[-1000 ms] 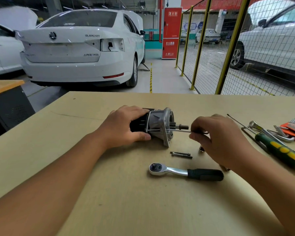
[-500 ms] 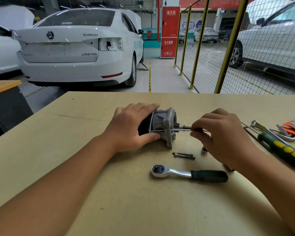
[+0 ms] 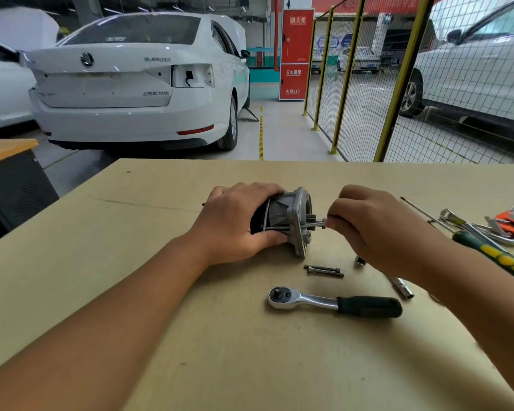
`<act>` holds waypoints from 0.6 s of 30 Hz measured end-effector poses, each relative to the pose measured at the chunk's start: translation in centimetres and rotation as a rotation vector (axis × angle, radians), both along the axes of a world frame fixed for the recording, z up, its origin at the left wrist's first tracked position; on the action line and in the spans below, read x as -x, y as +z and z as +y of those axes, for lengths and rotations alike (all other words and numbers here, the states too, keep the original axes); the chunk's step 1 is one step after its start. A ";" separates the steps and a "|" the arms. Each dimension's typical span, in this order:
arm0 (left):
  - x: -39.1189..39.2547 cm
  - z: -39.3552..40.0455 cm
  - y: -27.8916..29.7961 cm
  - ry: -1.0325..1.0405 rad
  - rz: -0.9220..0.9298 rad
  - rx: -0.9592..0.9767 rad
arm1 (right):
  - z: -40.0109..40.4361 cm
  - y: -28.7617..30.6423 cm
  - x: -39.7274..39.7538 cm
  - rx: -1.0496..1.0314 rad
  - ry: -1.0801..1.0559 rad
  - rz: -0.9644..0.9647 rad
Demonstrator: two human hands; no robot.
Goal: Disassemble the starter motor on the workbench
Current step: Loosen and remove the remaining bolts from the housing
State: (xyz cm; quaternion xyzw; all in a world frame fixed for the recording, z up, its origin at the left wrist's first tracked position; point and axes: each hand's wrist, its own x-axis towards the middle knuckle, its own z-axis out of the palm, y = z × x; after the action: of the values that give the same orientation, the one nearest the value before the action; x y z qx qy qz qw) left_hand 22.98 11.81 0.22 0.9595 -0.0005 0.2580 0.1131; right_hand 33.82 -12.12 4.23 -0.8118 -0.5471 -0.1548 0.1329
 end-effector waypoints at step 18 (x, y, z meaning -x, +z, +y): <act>-0.2 -0.1 -0.2 0.004 -0.043 -0.031 | 1.3 1.6 0.0 0.189 0.026 -0.008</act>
State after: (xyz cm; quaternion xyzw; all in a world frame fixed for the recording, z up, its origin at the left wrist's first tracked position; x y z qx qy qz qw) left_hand 23.21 11.76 -0.02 0.9553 -0.0050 0.2789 0.0979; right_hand 33.84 -10.86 5.85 -0.8129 -0.5705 -0.1037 0.0555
